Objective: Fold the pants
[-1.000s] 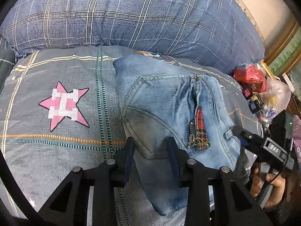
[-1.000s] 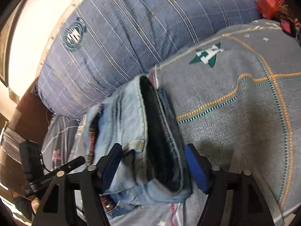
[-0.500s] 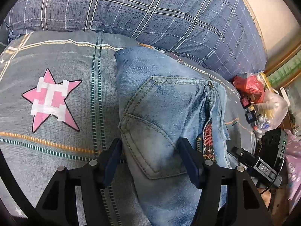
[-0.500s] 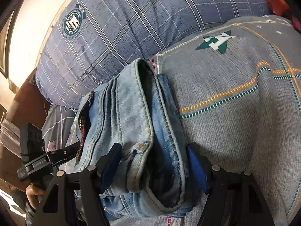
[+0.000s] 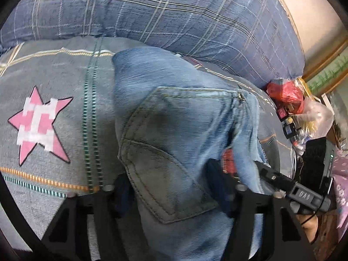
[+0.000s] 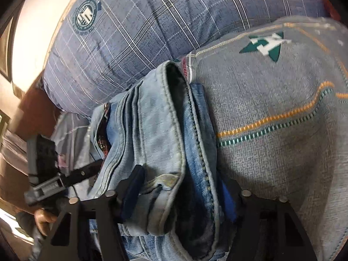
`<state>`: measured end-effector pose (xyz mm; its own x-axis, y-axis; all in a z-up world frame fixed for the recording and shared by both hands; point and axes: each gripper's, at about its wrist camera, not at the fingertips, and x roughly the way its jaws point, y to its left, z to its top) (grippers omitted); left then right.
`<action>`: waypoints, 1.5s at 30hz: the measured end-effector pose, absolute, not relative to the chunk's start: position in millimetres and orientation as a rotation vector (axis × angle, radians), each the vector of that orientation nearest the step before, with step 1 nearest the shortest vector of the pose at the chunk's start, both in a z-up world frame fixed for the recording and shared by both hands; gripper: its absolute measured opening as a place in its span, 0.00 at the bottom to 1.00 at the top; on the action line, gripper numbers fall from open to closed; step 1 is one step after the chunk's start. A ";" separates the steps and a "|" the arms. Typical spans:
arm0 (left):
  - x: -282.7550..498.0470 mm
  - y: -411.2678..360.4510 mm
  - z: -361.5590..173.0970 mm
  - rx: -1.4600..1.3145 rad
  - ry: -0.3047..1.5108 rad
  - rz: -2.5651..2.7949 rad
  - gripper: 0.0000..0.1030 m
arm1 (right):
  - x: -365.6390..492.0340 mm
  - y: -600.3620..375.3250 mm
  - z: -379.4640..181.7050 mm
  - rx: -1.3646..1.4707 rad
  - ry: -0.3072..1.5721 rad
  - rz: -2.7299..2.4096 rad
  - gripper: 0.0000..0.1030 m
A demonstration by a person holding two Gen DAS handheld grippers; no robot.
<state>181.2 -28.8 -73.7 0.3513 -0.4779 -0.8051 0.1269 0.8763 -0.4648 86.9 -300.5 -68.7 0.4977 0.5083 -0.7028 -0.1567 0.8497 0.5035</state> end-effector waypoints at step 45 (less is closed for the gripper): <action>177.4 29.7 47.1 -0.168 0.899 -0.264 0.32 | 52.1 -201.5 4.4 0.071 0.705 0.445 0.37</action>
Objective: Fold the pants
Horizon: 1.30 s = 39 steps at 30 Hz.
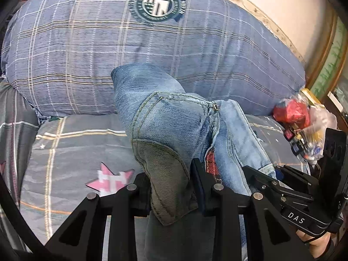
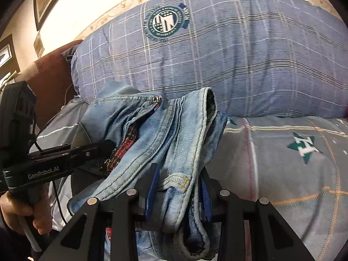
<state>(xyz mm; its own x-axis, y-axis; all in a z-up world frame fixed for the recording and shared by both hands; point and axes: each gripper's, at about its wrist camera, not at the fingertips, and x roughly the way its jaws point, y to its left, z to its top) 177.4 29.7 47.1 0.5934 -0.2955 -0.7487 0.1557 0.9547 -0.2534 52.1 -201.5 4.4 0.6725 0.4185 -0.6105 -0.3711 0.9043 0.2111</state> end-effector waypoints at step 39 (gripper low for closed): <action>265.6 104.5 -35.0 -0.265 1.040 -0.215 0.38 | 160.2 -201.5 -65.9 0.147 0.819 0.382 0.52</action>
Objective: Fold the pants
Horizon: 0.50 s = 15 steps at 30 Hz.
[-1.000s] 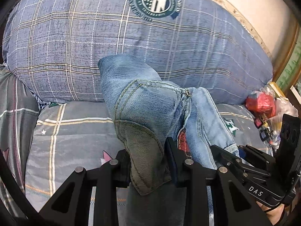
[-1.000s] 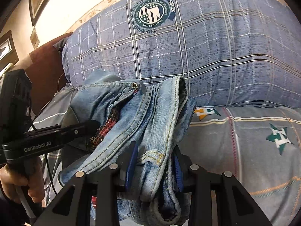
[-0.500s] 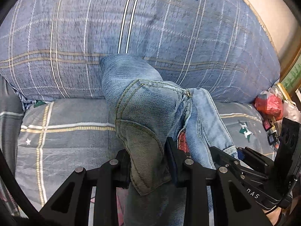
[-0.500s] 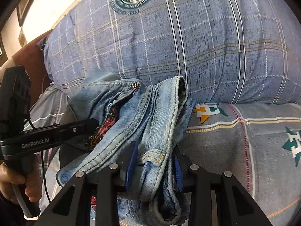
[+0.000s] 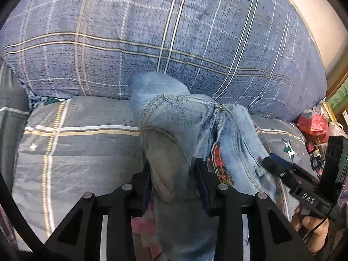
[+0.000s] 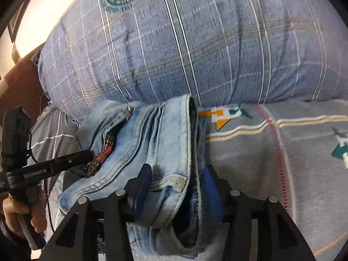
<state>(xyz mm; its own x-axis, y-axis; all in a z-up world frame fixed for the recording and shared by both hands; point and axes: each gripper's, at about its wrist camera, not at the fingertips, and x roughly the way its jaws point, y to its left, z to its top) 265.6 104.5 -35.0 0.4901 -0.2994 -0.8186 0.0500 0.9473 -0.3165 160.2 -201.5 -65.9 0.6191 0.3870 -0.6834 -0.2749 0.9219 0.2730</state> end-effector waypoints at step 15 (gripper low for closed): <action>221.3 70.8 -40.5 -0.097 1.032 -0.246 0.38 | 117.7 -160.6 -46.8 0.017 0.799 0.469 0.52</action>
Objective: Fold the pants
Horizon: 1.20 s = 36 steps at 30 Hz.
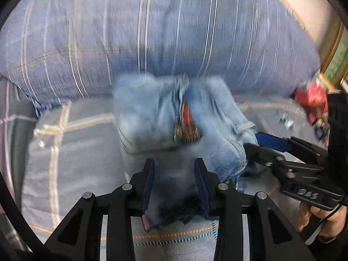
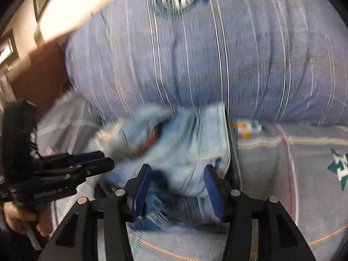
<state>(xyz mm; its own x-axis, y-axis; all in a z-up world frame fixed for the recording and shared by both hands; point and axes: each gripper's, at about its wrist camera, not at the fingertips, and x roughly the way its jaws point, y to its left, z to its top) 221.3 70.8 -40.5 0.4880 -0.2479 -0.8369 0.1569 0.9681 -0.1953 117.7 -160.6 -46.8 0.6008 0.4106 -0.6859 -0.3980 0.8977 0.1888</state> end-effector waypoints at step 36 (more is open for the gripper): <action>172.5 83.7 -9.8 -0.170 0.947 -0.148 0.53 | 71.4 -171.0 -65.8 0.000 0.853 0.414 0.65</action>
